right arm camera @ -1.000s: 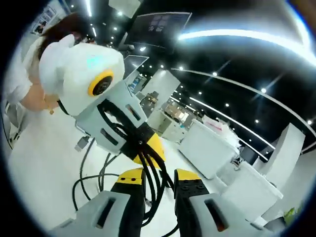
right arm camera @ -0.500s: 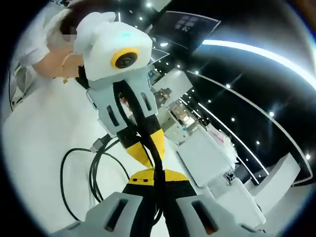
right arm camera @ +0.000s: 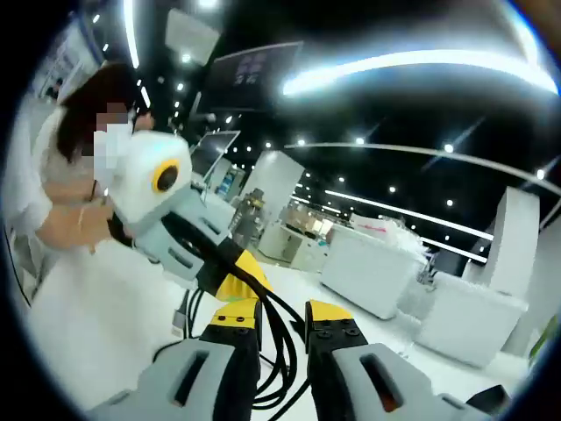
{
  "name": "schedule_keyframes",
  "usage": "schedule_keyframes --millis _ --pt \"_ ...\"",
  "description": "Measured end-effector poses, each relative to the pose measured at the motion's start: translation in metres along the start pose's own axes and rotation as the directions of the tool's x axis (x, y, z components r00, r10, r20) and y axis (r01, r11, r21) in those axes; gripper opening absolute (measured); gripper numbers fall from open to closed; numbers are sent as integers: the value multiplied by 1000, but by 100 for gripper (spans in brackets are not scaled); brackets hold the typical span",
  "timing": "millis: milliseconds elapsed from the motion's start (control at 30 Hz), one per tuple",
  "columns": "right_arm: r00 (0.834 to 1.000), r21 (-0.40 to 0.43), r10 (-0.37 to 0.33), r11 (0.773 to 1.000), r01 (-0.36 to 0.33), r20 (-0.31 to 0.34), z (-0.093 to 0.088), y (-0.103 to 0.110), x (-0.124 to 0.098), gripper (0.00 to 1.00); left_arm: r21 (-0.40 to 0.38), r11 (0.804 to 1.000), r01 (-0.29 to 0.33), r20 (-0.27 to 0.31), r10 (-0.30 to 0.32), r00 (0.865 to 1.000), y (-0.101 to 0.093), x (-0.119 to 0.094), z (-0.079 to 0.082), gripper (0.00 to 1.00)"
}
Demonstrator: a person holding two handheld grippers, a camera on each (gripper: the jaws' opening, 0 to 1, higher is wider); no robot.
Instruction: Coil the Type-C to USB data cable on the desktop and secure it with Velcro straps.
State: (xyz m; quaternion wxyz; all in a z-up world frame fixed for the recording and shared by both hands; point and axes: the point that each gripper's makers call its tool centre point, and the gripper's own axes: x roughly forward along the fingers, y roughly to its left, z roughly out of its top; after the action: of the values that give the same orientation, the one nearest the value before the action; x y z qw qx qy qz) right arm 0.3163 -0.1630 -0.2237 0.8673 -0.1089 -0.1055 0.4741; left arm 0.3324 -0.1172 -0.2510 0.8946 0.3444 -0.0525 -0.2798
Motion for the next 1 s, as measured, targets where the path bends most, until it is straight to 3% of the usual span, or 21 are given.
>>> schedule_keyframes --millis 100,133,233,267,333,467,567,667,800,933,1000 --pt "998 119 -43 992 37 45 6 -25 -9 21 -87 996 25 39 -22 999 2 -4 2 4" --pt "994 141 -81 988 69 77 9 -38 -13 16 -82 996 27 36 -24 999 3 -5 2 4" --pt "990 233 -118 968 97 76 3 -62 -19 14 -14 1000 17 25 -16 1000 3 -8 -1 4" --pt "993 217 -110 971 96 50 -5 -65 -18 14 -15 1000 23 31 -22 999 2 -10 0 4" --pt "994 121 -84 988 93 -70 -38 -65 -10 14 -25 999 42 61 -40 997 2 -13 7 4" --pt "979 101 12 995 9 -203 -90 -41 15 17 38 999 30 132 -35 991 6 -23 30 4" --pt "967 61 104 994 -92 -234 -103 -15 31 21 62 998 29 170 -39 985 7 -31 43 4" --pt "954 -24 169 983 -180 -248 -104 7 46 24 79 996 29 209 -45 977 9 -39 57 4" --pt "946 -164 180 959 -229 -268 -99 14 55 25 156 987 23 200 -54 978 7 -45 63 4" --pt "926 -235 212 927 -292 -311 -104 21 55 25 186 982 24 205 -63 977 8 -50 68 4" --pt "925 -242 208 926 -291 -317 -104 20 55 25 206 978 21 199 -63 978 9 -51 68 4"
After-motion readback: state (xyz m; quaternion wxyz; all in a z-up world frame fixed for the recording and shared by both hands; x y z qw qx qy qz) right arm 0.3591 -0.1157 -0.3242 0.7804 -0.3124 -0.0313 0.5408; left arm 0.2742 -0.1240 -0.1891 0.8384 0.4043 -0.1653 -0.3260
